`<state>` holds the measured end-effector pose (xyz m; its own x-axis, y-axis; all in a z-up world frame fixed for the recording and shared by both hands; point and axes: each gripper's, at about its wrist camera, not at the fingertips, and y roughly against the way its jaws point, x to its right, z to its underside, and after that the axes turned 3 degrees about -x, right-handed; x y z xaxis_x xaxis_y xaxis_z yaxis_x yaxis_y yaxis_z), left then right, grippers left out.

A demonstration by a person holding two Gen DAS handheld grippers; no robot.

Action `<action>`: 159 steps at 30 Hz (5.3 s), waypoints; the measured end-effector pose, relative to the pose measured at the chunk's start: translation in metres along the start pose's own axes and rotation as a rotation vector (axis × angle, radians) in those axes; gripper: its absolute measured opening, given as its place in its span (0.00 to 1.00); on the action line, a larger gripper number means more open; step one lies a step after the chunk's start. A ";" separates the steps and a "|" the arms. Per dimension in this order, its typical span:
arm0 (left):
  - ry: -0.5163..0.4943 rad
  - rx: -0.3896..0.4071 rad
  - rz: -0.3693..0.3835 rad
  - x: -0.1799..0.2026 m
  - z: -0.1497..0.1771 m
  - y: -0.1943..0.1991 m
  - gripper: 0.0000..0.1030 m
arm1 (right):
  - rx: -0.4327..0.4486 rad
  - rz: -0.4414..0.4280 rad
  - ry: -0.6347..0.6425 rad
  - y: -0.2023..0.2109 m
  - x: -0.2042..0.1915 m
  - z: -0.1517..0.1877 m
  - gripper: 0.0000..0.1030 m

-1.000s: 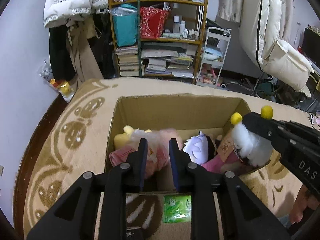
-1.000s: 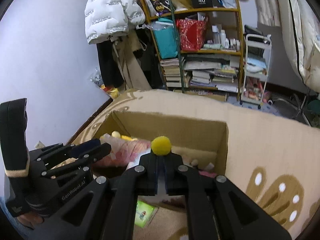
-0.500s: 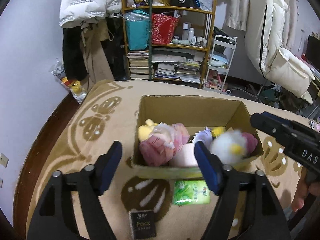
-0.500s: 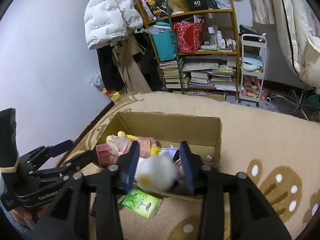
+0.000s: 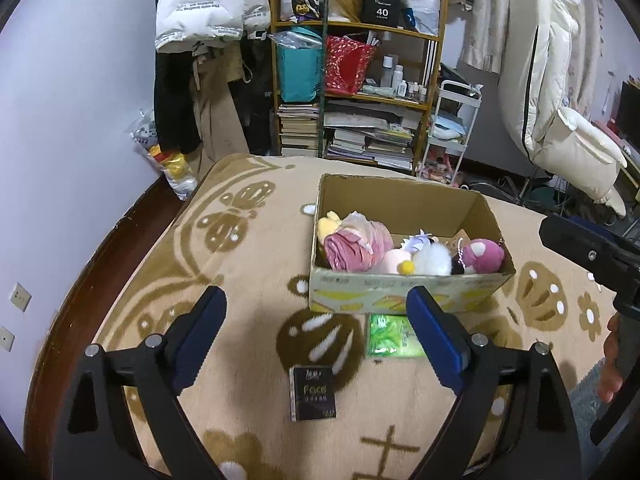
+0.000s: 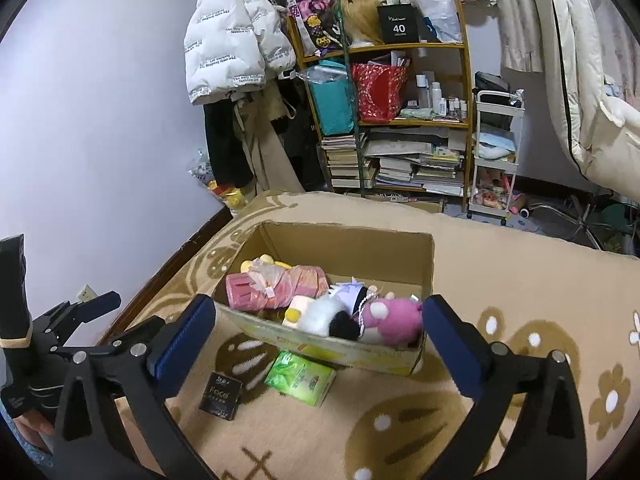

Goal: Organize soft objects
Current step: 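Open both tools and pull them back from the box, then close the left tool on the black Face pack while the right tool grips the green tissue pack, then lift both tissue packs over the box and release them inside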

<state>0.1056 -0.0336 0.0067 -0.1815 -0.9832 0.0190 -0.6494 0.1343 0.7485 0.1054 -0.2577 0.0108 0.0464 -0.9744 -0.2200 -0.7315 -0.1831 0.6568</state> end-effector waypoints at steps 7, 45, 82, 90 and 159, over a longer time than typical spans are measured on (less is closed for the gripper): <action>-0.041 0.010 -0.043 0.004 0.015 0.016 0.97 | 0.005 -0.001 0.004 0.016 -0.009 0.012 1.00; 0.013 -0.326 -0.033 -0.014 0.065 -0.108 0.97 | -0.309 -0.055 -0.096 -0.117 -0.007 0.069 1.00; 0.007 -0.546 -0.041 -0.007 0.091 -0.177 0.64 | -0.460 0.025 -0.163 -0.202 -0.013 0.096 1.00; 0.034 -0.519 -0.034 -0.015 0.088 -0.171 0.45 | -0.470 0.042 -0.141 -0.211 -0.026 0.101 1.00; -0.108 0.084 -0.024 0.045 -0.058 -0.081 0.44 | -0.042 0.083 -0.090 -0.054 0.042 -0.001 0.66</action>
<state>0.1930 -0.0957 -0.0145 -0.2403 -0.9680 -0.0730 -0.7135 0.1252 0.6893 0.1472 -0.2893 -0.0330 -0.0759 -0.9711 -0.2263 -0.7008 -0.1094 0.7049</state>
